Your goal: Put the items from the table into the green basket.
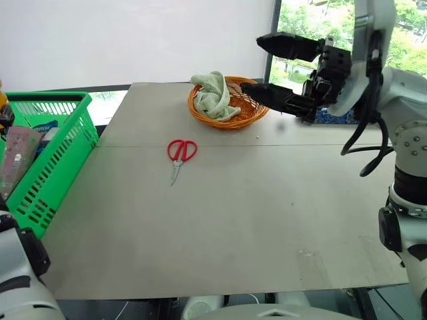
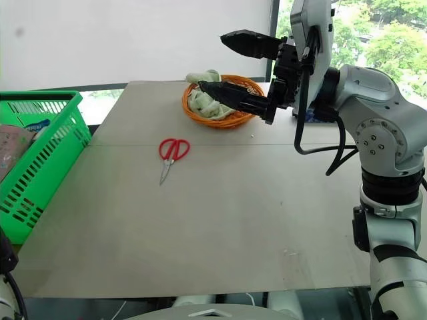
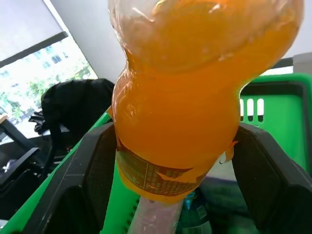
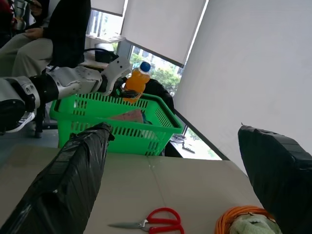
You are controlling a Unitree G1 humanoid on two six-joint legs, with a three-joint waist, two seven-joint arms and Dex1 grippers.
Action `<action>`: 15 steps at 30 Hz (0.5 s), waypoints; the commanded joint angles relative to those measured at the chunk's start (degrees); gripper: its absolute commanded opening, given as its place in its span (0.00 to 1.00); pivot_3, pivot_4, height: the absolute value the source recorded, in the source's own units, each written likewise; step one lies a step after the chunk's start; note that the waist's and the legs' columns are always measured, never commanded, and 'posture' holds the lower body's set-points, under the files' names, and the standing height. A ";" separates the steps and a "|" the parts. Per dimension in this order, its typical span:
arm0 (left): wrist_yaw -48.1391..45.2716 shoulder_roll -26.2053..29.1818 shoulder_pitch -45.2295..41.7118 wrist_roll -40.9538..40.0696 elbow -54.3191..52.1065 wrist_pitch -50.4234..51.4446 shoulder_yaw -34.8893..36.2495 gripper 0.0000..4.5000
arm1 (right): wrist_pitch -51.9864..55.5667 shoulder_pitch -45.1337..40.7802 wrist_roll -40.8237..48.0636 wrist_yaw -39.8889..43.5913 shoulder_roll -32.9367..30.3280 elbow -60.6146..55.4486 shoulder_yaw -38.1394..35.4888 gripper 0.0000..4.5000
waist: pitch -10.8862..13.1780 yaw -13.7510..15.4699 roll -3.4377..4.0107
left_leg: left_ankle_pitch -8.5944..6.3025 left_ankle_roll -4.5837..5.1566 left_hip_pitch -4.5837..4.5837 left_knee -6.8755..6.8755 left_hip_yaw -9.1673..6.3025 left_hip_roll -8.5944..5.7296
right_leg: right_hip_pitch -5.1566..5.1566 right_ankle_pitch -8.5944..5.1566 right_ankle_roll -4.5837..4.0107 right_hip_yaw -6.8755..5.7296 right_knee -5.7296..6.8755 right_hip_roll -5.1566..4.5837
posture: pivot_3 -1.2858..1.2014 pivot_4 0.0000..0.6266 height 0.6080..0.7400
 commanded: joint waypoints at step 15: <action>-10.31 -9.15 7.48 -20.34 -34.50 7.78 3.19 0.99 | 2.34 10.21 -1.58 2.44 -12.56 -2.92 -5.42 1.00 | -0.41 1.59 -0.16 | 0.09 -0.15 0.08 0.05 0.11 0.16 | 0.14 0.01 -0.04 -0.17 0.08 -0.11 | 0.58 0.00 1.00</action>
